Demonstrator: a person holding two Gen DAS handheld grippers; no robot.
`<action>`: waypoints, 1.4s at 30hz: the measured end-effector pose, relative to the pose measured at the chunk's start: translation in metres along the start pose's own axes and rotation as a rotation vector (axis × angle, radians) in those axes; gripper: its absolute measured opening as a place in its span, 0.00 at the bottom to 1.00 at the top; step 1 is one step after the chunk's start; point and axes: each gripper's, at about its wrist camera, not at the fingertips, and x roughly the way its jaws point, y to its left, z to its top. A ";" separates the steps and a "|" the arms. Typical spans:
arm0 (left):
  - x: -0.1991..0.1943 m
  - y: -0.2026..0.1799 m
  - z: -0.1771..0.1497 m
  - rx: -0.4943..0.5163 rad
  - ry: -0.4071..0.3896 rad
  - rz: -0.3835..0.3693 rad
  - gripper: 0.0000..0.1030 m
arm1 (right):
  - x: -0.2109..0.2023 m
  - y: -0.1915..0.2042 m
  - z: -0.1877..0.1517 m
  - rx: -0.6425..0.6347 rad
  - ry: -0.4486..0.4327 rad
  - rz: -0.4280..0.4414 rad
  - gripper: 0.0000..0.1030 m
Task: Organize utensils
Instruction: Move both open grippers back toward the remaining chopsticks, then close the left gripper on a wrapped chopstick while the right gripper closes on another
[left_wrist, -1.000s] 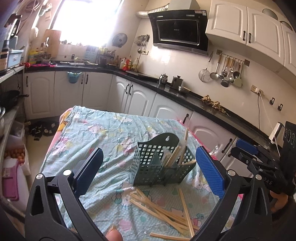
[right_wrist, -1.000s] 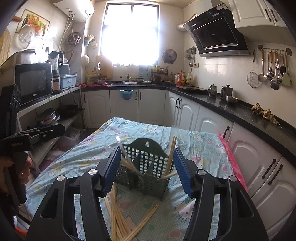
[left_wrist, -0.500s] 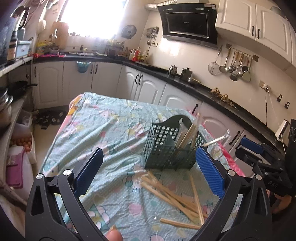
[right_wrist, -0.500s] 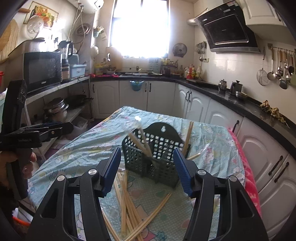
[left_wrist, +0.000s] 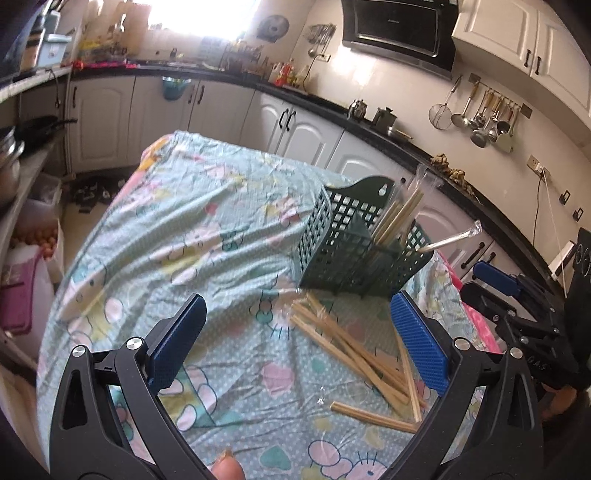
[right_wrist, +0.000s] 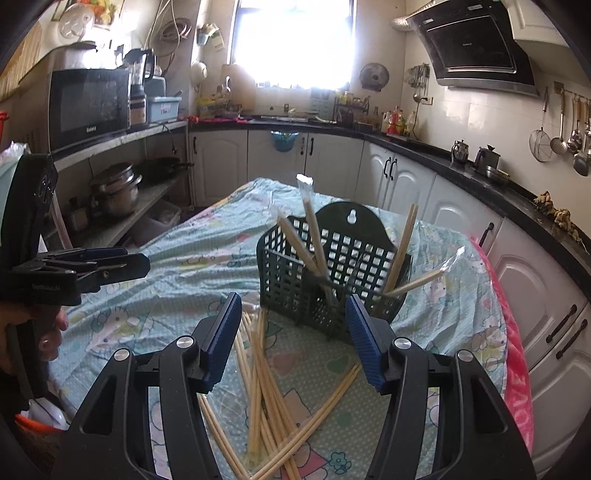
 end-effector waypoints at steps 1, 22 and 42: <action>0.003 0.002 -0.002 -0.007 0.010 0.002 0.89 | 0.003 0.001 -0.002 -0.002 0.009 -0.001 0.55; 0.071 0.022 -0.032 -0.173 0.232 -0.112 0.40 | 0.077 0.018 -0.035 -0.067 0.210 0.088 0.30; 0.141 0.034 -0.018 -0.292 0.373 -0.132 0.32 | 0.138 0.037 -0.034 -0.090 0.311 0.173 0.19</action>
